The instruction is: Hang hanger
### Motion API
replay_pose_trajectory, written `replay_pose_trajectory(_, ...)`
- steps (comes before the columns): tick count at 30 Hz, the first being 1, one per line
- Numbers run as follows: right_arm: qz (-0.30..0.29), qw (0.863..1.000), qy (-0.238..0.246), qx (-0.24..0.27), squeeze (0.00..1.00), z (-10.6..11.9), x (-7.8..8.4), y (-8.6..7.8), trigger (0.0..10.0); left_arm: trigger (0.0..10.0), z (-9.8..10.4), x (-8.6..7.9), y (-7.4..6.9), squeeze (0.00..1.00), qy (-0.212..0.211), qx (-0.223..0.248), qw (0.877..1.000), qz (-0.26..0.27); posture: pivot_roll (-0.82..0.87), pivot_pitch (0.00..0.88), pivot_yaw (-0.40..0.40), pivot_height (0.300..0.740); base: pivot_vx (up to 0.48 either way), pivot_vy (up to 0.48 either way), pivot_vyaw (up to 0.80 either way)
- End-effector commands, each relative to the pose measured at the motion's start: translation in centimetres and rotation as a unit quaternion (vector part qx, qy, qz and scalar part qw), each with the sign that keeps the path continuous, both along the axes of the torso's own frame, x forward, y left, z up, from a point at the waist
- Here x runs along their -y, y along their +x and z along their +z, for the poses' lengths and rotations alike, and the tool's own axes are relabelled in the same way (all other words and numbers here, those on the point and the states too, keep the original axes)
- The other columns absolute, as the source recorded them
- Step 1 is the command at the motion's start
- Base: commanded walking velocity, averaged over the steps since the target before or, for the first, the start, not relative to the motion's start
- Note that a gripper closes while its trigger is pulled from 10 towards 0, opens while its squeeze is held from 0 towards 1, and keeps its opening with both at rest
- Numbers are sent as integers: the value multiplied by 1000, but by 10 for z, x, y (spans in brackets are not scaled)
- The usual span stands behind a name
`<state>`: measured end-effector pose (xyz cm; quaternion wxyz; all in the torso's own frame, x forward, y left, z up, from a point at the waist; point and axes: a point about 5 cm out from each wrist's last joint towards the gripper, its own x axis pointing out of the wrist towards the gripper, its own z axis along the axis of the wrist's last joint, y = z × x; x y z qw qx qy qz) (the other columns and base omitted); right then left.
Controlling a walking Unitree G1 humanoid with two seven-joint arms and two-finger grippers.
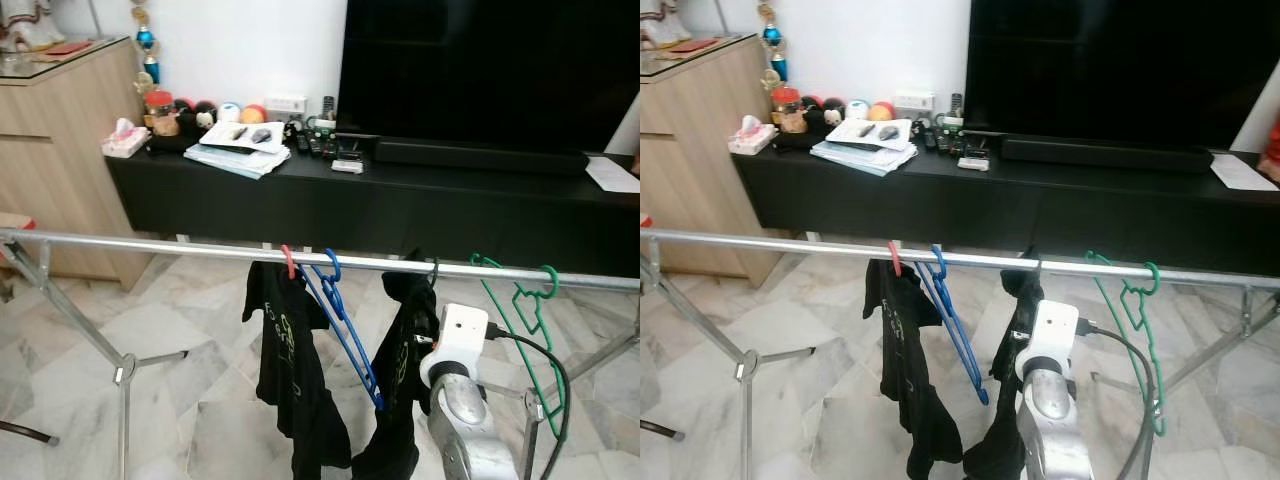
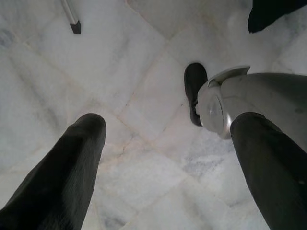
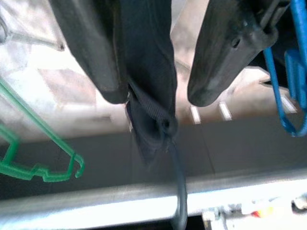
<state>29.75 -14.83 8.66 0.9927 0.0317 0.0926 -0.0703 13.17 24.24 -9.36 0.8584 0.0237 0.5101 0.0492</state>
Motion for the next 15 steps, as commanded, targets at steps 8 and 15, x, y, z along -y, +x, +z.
replay_pose_trajectory(8, 20, 999, -5, 49, 0, 13, 9, -42, 10000, 10000, -1, -3, -6, 0, -3, 6, 1000, 4, -116, 0, -5, 740, 0, 0, 0)
replay_pose_trajectory(15, -21, 996, 3, 82, 0, 22, 22, -60, 10000, 10000, 1, -11, -9, 0, 1, 12, 1000, 12, -112, 0, -10, 740, 0, 0, 0)
